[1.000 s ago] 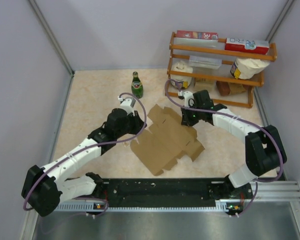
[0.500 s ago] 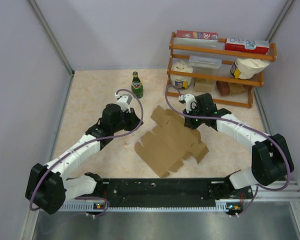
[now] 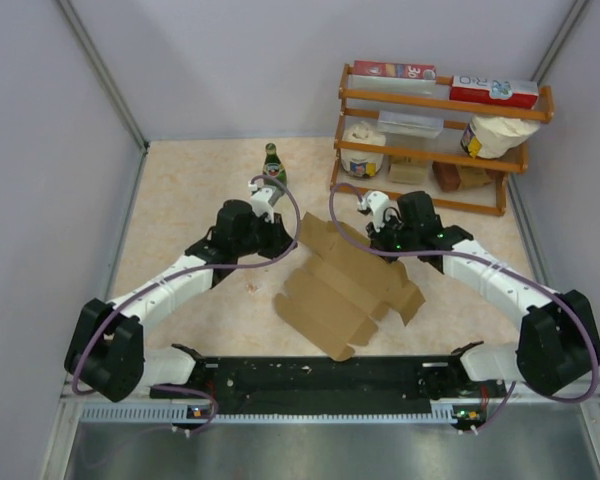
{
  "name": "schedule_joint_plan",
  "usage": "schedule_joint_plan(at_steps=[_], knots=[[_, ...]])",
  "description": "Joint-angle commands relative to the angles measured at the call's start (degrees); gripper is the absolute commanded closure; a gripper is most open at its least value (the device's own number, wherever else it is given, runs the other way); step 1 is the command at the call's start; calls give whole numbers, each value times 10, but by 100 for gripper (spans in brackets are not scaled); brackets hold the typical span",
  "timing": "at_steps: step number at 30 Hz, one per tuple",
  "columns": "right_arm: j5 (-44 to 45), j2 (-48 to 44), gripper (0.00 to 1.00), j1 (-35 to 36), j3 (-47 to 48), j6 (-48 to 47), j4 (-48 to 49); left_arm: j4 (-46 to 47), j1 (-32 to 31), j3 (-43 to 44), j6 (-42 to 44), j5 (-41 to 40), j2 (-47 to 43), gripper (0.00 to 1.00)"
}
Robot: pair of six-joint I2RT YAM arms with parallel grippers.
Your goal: Fold the paper box
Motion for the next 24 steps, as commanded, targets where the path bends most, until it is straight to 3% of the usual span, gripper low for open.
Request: schedule_joint_plan(at_steps=[1, 6, 13, 24], knots=[[-13, -27, 100, 6, -10, -12, 38, 42, 1, -12, 12, 12, 6, 80], [-21, -27, 100, 7, -12, -17, 34, 73, 2, -28, 6, 3, -3, 79], [-34, -33, 100, 11, -6, -17, 19, 105, 5, -45, 3, 6, 0, 70], [-64, -27, 100, 13, 3, -39, -10, 146, 22, -61, 4, -4, 4, 68]])
